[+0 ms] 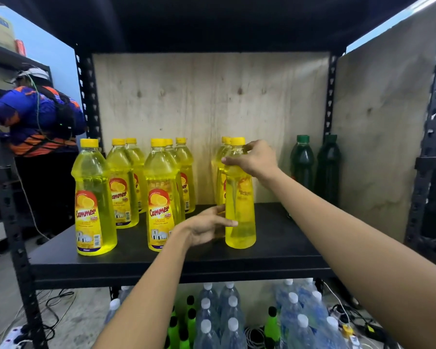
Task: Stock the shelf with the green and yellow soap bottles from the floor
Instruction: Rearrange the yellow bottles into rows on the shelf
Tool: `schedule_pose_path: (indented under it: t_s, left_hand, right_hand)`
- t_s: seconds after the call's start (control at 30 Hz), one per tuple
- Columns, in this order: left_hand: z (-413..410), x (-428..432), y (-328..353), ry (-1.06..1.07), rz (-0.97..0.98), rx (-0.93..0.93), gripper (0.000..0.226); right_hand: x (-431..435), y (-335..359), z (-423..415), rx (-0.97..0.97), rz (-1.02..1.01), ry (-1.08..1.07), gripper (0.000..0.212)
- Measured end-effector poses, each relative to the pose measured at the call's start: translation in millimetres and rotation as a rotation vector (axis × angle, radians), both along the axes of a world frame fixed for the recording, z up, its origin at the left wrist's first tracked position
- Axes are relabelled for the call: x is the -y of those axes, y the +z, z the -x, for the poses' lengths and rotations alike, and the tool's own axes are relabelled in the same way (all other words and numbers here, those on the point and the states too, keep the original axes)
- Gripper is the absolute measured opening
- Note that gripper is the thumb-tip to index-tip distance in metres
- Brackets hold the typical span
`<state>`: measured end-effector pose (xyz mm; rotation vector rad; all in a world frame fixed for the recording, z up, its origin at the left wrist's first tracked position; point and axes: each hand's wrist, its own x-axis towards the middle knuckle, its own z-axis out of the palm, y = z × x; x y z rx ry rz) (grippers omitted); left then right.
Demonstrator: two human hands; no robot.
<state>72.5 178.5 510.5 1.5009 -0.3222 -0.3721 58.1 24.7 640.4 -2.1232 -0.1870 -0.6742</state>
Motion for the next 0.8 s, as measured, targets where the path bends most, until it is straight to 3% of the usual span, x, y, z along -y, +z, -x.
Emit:
schedule_pose_path:
  t_s: [0.17, 0.27, 0.33, 0.43, 0.5, 0.6, 0.7, 0.8]
  left_hand:
    - [1, 7, -17, 0.089, 0.0, 0.072, 0.08]
    - [7, 16, -26, 0.277, -0.054, 0.144, 0.097]
    - [15, 27, -34, 0.45, -0.05, 0.198, 0.095]
    - [20, 36, -42, 0.626, -0.188, 0.309, 0.099]
    - [20, 31, -42, 0.605, -0.284, 0.307, 0.104]
    - [18, 18, -38, 0.501, -0.272, 0.236, 0.101]
    - [18, 14, -37, 0.511, -0.276, 0.235, 0.097]
    - [20, 24, -42, 0.633, -0.385, 0.294, 0.094]
  right_hand:
    - [12, 2, -4, -0.098, -0.086, 0.109, 0.046]
    - [21, 3, -8, -0.175, -0.15, 0.292, 0.033]
    - [26, 4, -9, -0.245, -0.198, 0.42, 0.028]
    - [31, 4, -9, -0.335, -0.249, 0.594, 0.035]
    - [34, 5, -8, -0.377, -0.277, 0.659, 0.032]
    - [34, 2, -4, -0.36, -0.269, 0.587, 0.032]
    - [19, -8, -1, -0.16, -0.227, 0.342, 0.069]
    - [14, -15, -6, -0.086, -0.296, 0.309, 0.068]
